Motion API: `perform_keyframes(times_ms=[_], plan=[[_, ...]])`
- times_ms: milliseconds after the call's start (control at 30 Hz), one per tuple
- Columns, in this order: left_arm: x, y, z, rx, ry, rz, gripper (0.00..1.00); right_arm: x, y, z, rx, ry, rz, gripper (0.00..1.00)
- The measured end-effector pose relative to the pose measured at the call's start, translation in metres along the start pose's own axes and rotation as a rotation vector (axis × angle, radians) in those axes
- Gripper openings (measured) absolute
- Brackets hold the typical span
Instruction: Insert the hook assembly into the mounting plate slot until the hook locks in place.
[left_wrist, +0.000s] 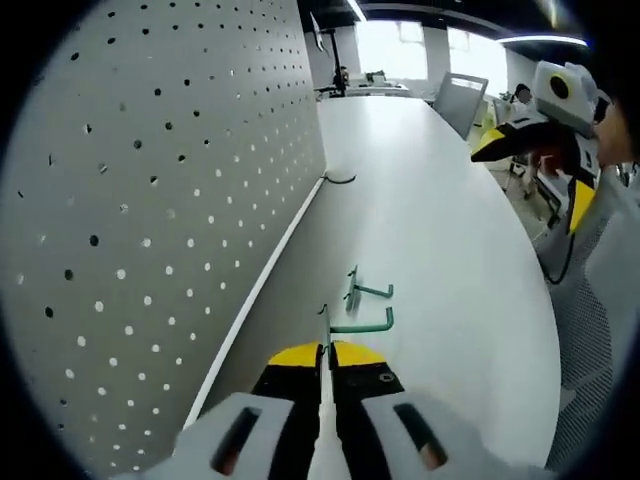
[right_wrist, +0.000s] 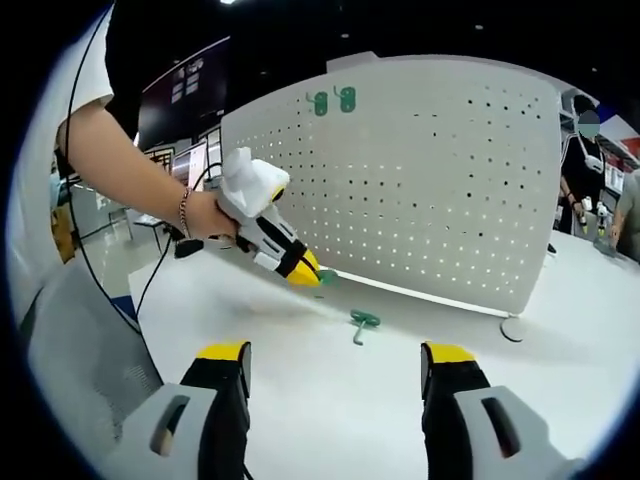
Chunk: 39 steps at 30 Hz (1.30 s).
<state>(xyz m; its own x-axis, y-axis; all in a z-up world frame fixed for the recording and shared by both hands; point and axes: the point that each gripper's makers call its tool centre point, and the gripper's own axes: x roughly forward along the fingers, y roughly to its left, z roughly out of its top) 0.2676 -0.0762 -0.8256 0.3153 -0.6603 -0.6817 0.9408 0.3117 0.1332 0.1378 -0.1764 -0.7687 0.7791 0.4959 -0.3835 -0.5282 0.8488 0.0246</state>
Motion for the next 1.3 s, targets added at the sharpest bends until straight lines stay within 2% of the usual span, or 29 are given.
perform_keyframes(times_ms=[467, 633, 733, 1300], plan=[[-0.021, -0.002, 0.005, -0.029, -0.101, 0.037, 0.03, 0.000, 0.002, 0.002, -0.003, -0.008, 0.010, 0.67], [-0.032, 0.001, 0.009, -0.046, -0.161, 0.062, 0.03, 0.000, 0.003, 0.003, -0.006, -0.011, 0.012, 0.66], [-0.037, 0.000, 0.007, -0.062, -0.168, 0.064, 0.03, 0.000, 0.003, 0.004, -0.009, -0.012, 0.014, 0.66], [-0.070, -0.006, 0.020, -0.093, -0.290, 0.099, 0.03, 0.000, 0.004, 0.003, -0.011, -0.011, 0.018, 0.66]])
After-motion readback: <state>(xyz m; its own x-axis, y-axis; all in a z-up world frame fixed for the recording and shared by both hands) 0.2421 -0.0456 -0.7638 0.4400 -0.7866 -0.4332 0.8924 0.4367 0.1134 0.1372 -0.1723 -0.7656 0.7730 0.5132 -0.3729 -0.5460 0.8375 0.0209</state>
